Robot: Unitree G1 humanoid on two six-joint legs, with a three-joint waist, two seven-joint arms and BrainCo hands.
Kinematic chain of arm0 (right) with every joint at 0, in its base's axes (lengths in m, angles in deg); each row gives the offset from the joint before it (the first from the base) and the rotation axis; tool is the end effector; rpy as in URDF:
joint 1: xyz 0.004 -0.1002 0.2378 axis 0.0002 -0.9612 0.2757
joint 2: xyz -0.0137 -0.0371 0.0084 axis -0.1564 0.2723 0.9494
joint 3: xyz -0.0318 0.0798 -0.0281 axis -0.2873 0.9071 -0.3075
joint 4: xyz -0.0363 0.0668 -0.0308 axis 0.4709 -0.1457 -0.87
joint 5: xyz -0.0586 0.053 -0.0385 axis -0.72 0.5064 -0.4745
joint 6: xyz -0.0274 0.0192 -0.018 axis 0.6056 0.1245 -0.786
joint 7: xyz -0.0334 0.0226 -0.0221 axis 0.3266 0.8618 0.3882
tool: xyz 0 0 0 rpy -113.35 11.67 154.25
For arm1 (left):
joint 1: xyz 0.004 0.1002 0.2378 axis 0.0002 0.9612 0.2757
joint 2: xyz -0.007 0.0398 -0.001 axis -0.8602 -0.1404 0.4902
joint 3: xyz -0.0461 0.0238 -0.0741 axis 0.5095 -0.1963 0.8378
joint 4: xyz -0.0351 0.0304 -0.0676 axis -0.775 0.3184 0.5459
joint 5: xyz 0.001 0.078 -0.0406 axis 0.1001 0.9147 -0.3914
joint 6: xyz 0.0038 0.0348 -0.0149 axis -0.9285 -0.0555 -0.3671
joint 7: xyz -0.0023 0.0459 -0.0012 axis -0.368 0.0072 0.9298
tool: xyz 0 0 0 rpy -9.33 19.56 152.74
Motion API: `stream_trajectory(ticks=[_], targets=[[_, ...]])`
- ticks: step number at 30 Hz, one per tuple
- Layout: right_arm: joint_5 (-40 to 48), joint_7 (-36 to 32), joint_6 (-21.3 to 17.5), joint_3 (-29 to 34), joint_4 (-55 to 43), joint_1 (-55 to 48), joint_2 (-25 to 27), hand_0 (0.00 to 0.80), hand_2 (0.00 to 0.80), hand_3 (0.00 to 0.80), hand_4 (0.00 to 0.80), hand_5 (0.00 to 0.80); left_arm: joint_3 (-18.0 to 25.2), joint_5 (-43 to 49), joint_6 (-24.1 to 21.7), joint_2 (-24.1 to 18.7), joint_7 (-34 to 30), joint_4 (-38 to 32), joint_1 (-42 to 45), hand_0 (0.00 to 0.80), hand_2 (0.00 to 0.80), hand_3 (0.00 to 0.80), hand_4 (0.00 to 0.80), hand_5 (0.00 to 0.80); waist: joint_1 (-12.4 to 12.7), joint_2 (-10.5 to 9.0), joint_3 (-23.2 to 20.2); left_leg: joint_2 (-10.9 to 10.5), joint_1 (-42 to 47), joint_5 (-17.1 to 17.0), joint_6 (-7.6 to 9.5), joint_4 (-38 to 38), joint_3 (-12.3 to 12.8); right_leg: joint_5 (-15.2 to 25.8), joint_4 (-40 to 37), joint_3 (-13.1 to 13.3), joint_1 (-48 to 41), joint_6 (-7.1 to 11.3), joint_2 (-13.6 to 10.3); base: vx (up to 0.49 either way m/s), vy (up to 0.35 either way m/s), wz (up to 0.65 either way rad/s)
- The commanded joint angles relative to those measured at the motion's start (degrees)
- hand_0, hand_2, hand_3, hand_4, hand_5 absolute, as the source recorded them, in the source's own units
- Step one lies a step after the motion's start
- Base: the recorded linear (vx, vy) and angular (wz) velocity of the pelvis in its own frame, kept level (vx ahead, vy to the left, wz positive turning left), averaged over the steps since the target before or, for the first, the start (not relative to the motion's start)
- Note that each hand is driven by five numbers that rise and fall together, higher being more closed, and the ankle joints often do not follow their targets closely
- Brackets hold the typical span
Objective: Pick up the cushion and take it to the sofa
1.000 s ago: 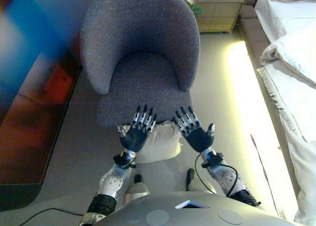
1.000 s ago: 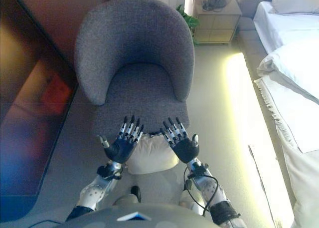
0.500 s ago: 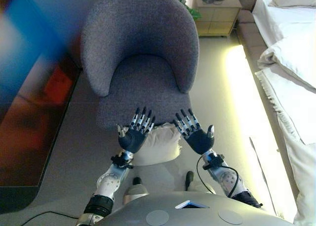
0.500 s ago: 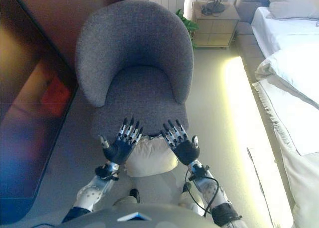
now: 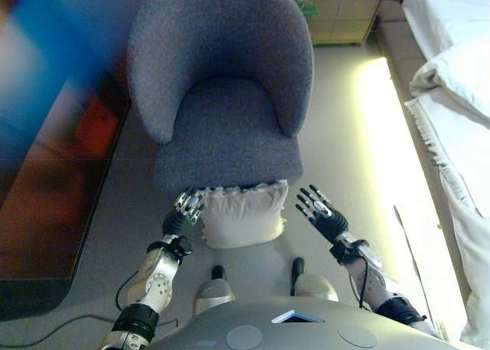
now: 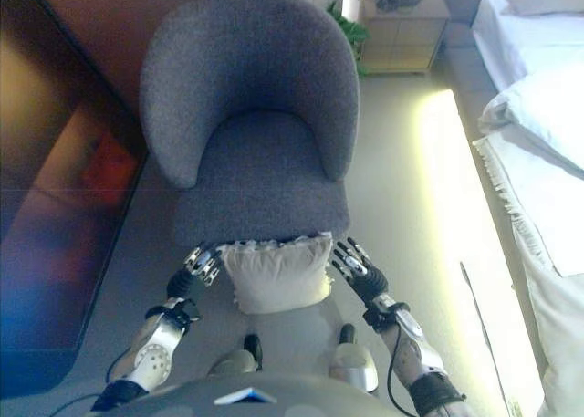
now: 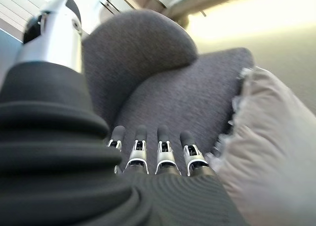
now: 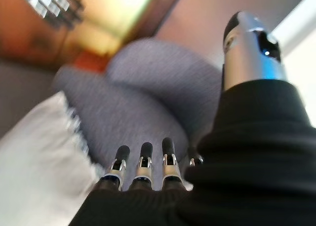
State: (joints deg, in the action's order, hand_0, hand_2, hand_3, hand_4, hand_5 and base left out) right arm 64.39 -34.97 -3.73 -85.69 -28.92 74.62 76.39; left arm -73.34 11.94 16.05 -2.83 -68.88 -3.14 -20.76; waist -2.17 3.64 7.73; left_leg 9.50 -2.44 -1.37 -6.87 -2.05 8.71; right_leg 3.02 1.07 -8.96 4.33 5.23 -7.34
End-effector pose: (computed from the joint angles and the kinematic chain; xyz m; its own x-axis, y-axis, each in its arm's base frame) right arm 0.1355 -0.1952 -0.0289 0.8732 0.2861 -0.3946 -0.0676 0.8729 0.4832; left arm 0.1246 0.1990 -0.0303 0.9015 -0.0571 -0.4291 -0.1697 0.8652 -0.4717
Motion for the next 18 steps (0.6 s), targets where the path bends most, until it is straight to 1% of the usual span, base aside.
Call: stream_trajectory(ticks=[1,2,3,4,5,7,9,11,13,15,16,18], targets=[[-4.58,4.66,-4.85,-1.78,-3.45,5.85,0.84,0.0,0.0,0.0,0.0,0.0,-1.32,2.08,-6.21,-3.14,1.95,-0.77,-5.2,0.0,0.0,0.0,0.0,0.0,0.11,-2.38,5.41,2.79,-11.85,-0.82,-1.45,-15.96,-6.48,-4.35,13.52,3.99,6.22,1.19,-4.6,-0.198,0.141,-0.05],[-5.04,6.04,-5.46,-2.46,-3.34,7.57,1.63,0.0,0.0,0.0,0.0,0.0,-2.39,2.11,-8.1,-3.52,3.34,-0.01,-6.94,0.0,0.0,0.0,0.0,0.0,0.13,-1.71,6.96,2.8,-14.82,-1.32,-1.36,-16.17,-6.97,-5.16,16.82,4.63,9.69,1.28,-4.88,-0.248,0.193,0.02],[-5.92,7.23,-6.05,-2.9,-2.82,9.22,1.92,0.0,0.0,0.0,0.0,0.0,-3.21,2.01,-9.42,-3.86,4.48,0.63,-8.58,0.0,0.0,0.0,0.0,0.0,0.24,-1.42,7.91,2.66,-16.8,-1.02,-0.84,-16.2,-6.8,-5.62,19.4,4.92,12.73,1.46,-5.41,-0.348,0.205,-0.02],[-6.88,8.96,-7.23,-3.65,-1.75,12.34,2.0,0.0,0.0,0.0,0.0,0.0,-4.53,2.25,-10.93,-4.18,5.99,1.64,-12.14,0.0,0.0,0.0,0.0,0.0,0.3,-1.4,9.63,2.26,-20.21,-0.34,-0.1,-17.37,-5.94,-5.82,23.15,4.89,17.63,1.83,-6.56,-0.348,0.139,-0.1],[-7.22,10.68,-7.81,-4.16,-0.93,14.83,1.97,0.0,0.0,0.0,0.0,0.0,-5.52,3.51,-11.5,-4.32,7.99,2.02,-14.93,0.0,0.0,0.0,0.0,0.0,0.28,-1.52,10.88,1.89,-22.86,0.26,0.13,-19.18,-5.56,-5.83,25.34,4.76,20.6,1.98,-7.25,-0.341,0.087,-0.11],[-8.3,13.95,-7.96,-4.71,0.52,19.11,1.82,0.0,0.0,0.0,0.0,0.0,-6.94,4.86,-11.55,-4.7,10.53,2.31,-18.87,0.0,0.0,0.0,0.0,0.0,0.49,-1.83,12.54,1.1,-27.39,1.39,0.2,-22.84,-6.3,-5.83,28.55,4.9,24.99,2.23,-8.23,-0.209,0.019,0.01],[-9.16,16.45,-7.84,-5.25,2.31,23.37,2.04,0.0,0.0,0.0,0.0,0.0,-7.66,5.47,-11.59,-4.78,11.84,3.33,-22.26,0.0,0.0,0.0,0.0,0.0,0.77,-1.77,14.21,0.85,-30.7,2.92,0.33,-26.1,-6.92,-6.41,31.35,5.26,28.18,2.19,-8.79,-0.168,0.015,0.12],[-10.09,18.92,-7.8,-5.89,3.07,27.33,1.92,0.0,0.0,0.0,0.0,0.0,-8.39,6.69,-12.37,-4.54,13.25,4.92,-25.68,0.0,0.0,0.0,0.0,0.0,0.67,-1.45,15.9,1.22,-34.99,4.39,0.35,-29.5,-7.1,-7.13,34.37,6.04,32.09,2.14,-9.02,-0.185,0.021,0.02],[-10.25,20.55,-7.3,-6.06,3.19,31.08,2.43,0.0,0.0,0.0,0.0,0.0,-9.16,7.58,-12.41,-4.54,15.57,5.83,-29.33,0.0,0.0,0.0,0.0,0.0,0.5,-0.92,17.63,1.33,-40.13,5.86,0.47,-33.64,-7.53,-8.36,38.87,6.83,36.94,1.69,-9.04,-0.154,0.022,-0.05],[-11.28,21.63,-6.76,-6.15,3.36,33.01,2.92,0.0,0.0,0.0,0.0,0.0,-9.21,8.05,-12.42,-4.22,16.54,6.75,-31.4,0.0,0.0,0.0,0.0,0.0,0.41,-0.62,18.29,1.38,-43.52,7.05,0.62,-37.08,-7.81,-9.36,42.31,7.25,40.34,1.25,-9.21,-0.056,0.03,0.09],[-11.96,22.54,-6.73,-6.37,3.77,34.42,3.12,0.0,0.0,0.0,0.0,0.0,-9.33,8.51,-13.12,-4.05,16.94,7.38,-32.49,0.0,0.0,0.0,0.0,0.0,0.46,-0.43,19.1,1.64,-45.44,9.63,0.48,-40.65,-8.16,-11.72,45.88,7.68,42.33,1.29,-9.43,-0.011,0.041,0.07],[-13.08,24.23,-6.12,-6.57,4.58,36.97,3.35,0.0,0.0,0.0,0.0,0.0,-9.37,9.27,-13.76,-3.87,18.06,7.72,-34.19,0.0,0.0,0.0,0.0,0.0,0.53,-0.16,19.75,1.8,-49.05,10.81,0.95,-44.55,-8.25,-12.58,49.75,7.91,46.09,0.93,-9.71,-0.023,0.05,0.04]])
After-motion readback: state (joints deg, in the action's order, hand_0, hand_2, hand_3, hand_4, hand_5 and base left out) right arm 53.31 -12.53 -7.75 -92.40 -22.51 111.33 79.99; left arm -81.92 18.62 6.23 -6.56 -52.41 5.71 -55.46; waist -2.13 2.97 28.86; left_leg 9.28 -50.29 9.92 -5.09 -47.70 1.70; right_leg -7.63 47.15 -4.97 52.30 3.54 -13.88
